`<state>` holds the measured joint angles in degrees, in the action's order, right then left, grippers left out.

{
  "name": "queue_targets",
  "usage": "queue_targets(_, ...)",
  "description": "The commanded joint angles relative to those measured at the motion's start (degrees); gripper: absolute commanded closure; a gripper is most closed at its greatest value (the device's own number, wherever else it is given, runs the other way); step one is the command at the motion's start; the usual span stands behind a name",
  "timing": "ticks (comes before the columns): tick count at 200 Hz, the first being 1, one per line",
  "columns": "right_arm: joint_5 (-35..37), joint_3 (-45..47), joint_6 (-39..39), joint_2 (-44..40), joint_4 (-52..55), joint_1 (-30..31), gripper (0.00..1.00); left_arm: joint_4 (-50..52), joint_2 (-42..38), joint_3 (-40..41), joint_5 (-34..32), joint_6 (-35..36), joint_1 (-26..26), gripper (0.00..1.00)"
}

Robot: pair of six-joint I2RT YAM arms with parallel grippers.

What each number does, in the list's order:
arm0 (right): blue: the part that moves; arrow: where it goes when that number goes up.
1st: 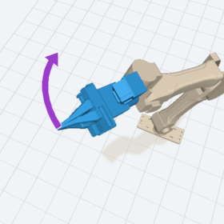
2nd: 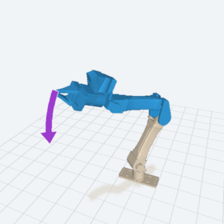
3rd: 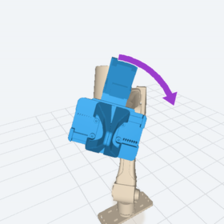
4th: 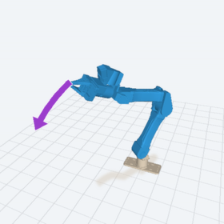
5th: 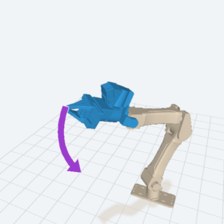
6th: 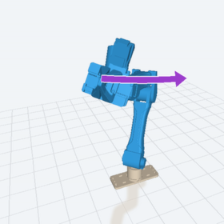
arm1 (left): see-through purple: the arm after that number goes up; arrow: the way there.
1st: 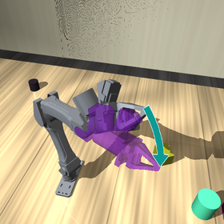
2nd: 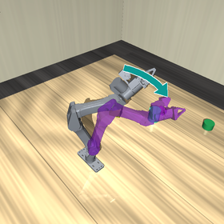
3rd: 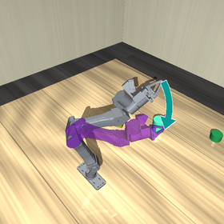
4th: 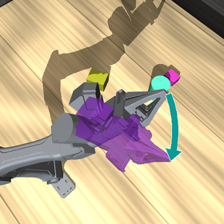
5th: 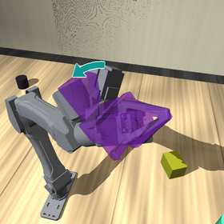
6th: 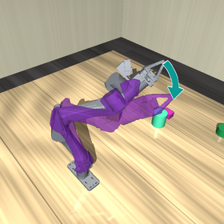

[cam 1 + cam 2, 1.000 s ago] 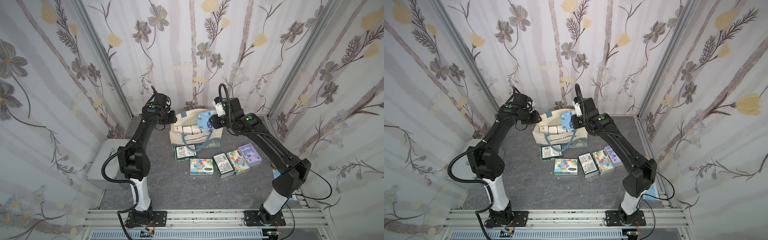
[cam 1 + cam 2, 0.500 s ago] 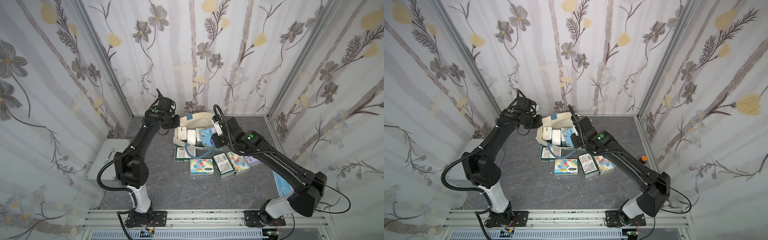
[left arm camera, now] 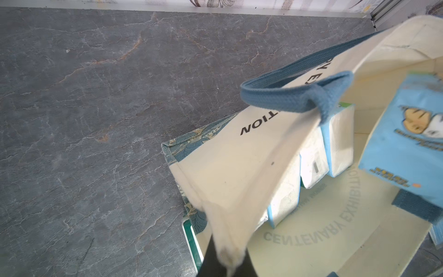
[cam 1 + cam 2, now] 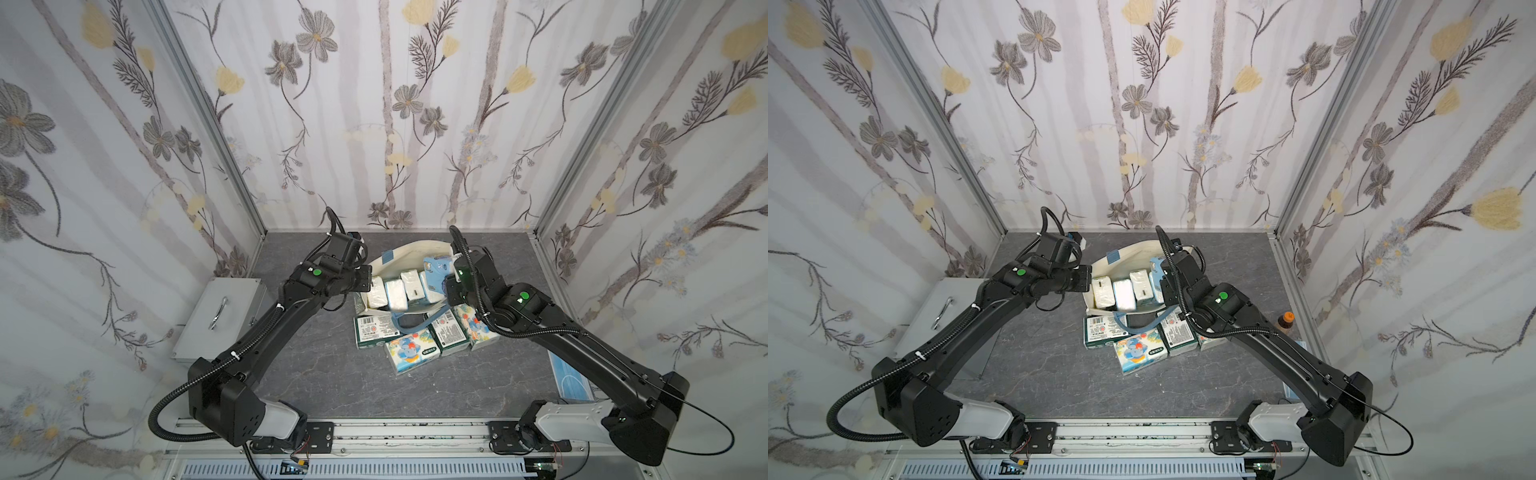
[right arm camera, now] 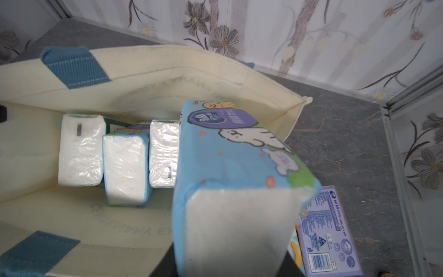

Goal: Put tissues into the canvas bag
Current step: Adjust the canvas bag at the center of the board, then place the pack of facial tissues in the canvas bag.

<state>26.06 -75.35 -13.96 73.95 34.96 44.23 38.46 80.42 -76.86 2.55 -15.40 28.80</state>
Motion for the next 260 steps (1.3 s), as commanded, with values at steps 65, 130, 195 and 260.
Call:
queue_targets(65,16.75,-12.33,12.99,13.66,4.71,-0.06,0.6,-3.96,-0.62,-1.09,-3.79,2.78,2.2,1.0)
queue_targets(130,16.36,-14.52,10.95,21.49,10.05,-0.02,0.58,-4.0,-0.16,-1.36,-4.0,3.49,2.23,1.0)
queue_targets(195,2.68,-16.59,7.14,25.31,10.91,-4.82,0.49,-2.69,1.09,-2.06,-5.18,4.58,2.23,1.0)
queue_targets(260,-8.2,-21.2,6.92,18.66,13.91,-8.08,0.2,0.35,5.69,-6.02,-5.09,4.15,2.22,1.0)
